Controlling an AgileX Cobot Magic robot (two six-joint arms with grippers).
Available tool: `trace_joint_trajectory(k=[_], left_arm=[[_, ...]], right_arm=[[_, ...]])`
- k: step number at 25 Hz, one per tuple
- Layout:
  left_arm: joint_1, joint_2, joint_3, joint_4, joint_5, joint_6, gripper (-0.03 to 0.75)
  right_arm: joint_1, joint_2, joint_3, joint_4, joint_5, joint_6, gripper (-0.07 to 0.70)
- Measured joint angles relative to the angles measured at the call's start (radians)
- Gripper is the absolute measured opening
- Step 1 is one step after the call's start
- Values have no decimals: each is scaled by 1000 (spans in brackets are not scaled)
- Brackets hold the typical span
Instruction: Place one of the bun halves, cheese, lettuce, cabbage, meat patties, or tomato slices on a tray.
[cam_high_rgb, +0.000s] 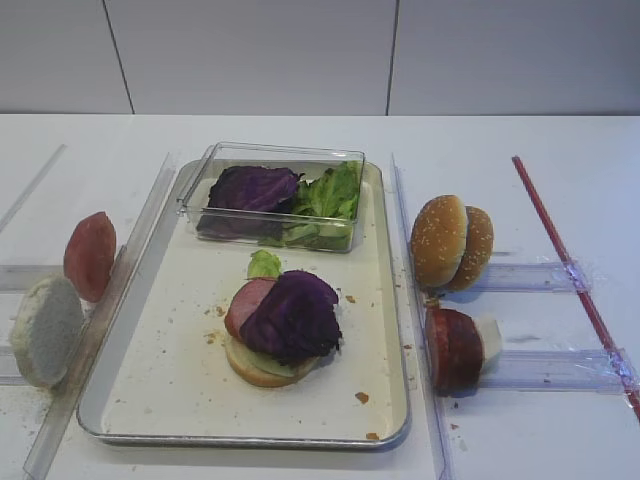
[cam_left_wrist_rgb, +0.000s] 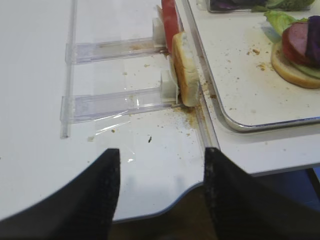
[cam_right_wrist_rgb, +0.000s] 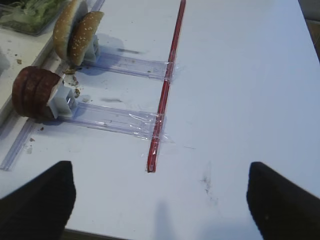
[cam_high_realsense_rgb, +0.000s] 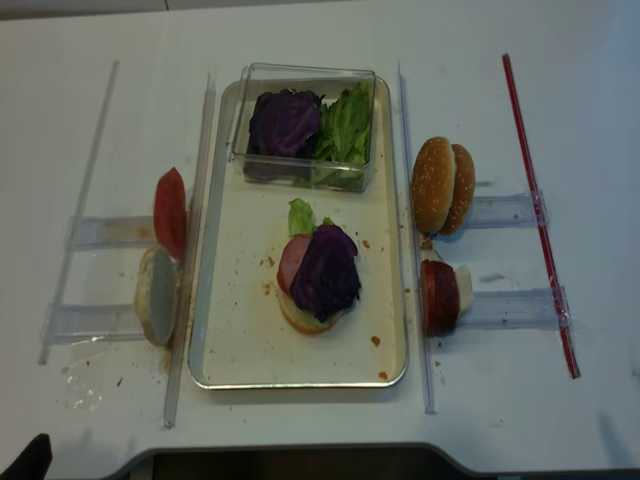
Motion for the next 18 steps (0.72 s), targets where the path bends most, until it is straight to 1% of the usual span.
trace_joint_trajectory(k=[18], left_arm=[[0, 0, 0, 0, -2, 4, 361]], right_arm=[[0, 0, 0, 0, 0, -2, 693]])
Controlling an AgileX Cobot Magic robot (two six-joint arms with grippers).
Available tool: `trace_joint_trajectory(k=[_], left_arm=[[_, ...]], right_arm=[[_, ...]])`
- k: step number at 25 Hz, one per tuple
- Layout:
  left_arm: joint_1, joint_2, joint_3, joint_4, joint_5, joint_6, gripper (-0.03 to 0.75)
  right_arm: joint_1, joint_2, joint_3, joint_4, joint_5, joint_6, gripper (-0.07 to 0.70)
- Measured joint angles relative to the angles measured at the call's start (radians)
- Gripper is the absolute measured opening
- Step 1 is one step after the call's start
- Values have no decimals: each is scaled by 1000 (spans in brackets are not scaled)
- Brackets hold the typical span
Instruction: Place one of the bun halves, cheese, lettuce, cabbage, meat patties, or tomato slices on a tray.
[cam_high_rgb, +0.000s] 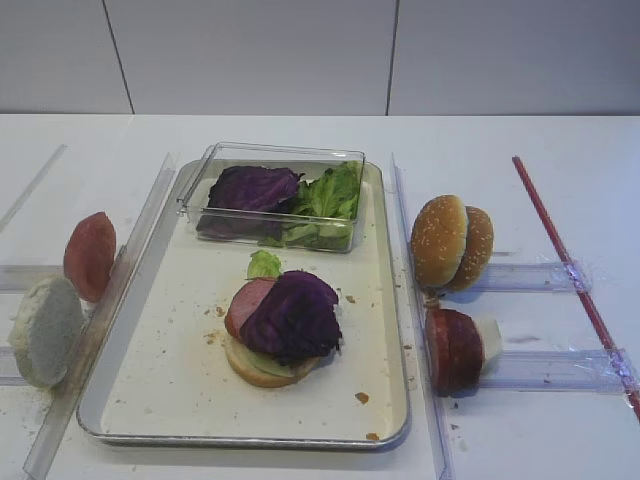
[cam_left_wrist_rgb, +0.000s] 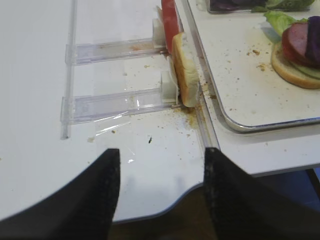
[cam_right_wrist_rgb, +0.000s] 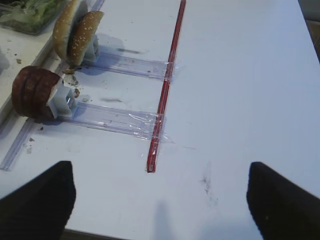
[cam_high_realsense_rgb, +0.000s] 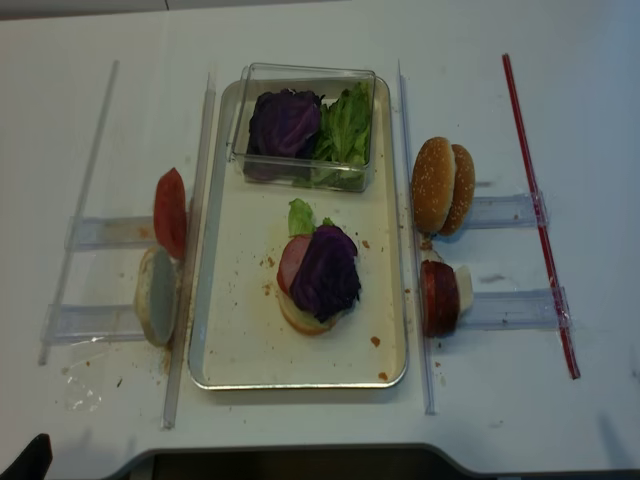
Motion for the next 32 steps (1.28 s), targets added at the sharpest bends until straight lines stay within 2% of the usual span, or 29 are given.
trace_joint_trajectory(k=[32], left_arm=[[0, 0, 0, 0, 0, 0, 361]], right_arm=[[0, 0, 0, 0, 0, -3, 693]])
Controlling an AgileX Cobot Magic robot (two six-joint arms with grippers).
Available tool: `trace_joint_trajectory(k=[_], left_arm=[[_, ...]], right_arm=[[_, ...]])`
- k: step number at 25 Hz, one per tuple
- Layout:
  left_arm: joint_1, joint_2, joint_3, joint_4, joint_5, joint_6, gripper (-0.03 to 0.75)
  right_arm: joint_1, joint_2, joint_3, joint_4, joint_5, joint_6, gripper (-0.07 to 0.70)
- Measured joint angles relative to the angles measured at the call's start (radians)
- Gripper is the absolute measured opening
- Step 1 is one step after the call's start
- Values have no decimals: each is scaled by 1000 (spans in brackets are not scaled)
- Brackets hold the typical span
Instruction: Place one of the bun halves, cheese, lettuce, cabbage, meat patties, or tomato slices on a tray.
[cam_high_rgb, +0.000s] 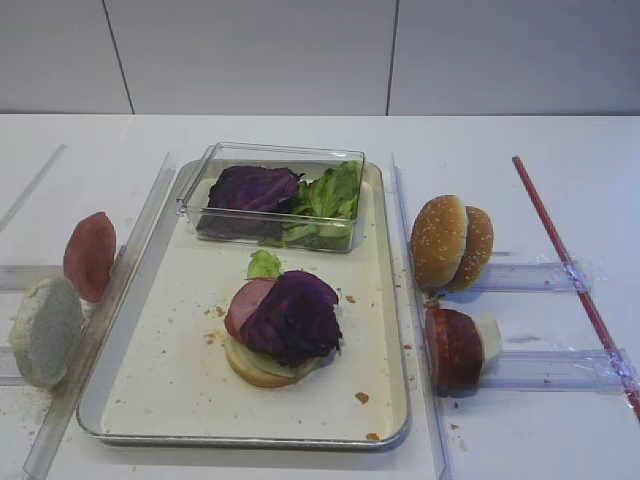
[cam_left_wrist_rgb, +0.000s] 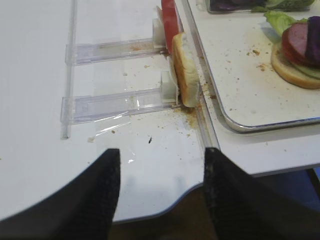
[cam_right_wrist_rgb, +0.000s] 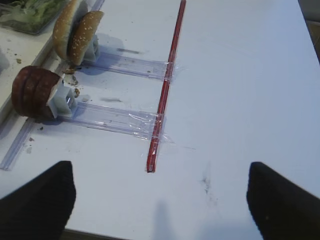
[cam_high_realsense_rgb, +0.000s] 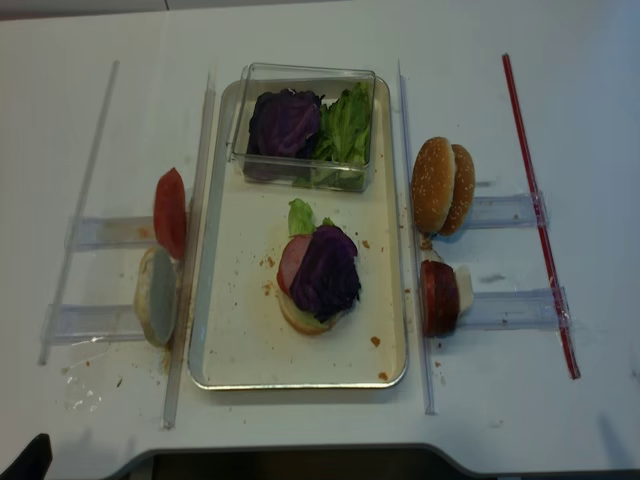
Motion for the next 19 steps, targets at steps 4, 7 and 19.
trace_joint_trajectory(k=[4, 7, 19], left_arm=[[0, 0, 0, 0, 0, 0, 361], [0, 0, 0, 0, 0, 0, 361], [0, 0, 0, 0, 0, 0, 359]], right_arm=[[0, 0, 0, 0, 0, 0, 693], [0, 0, 0, 0, 0, 0, 693], [0, 0, 0, 0, 0, 0, 693]])
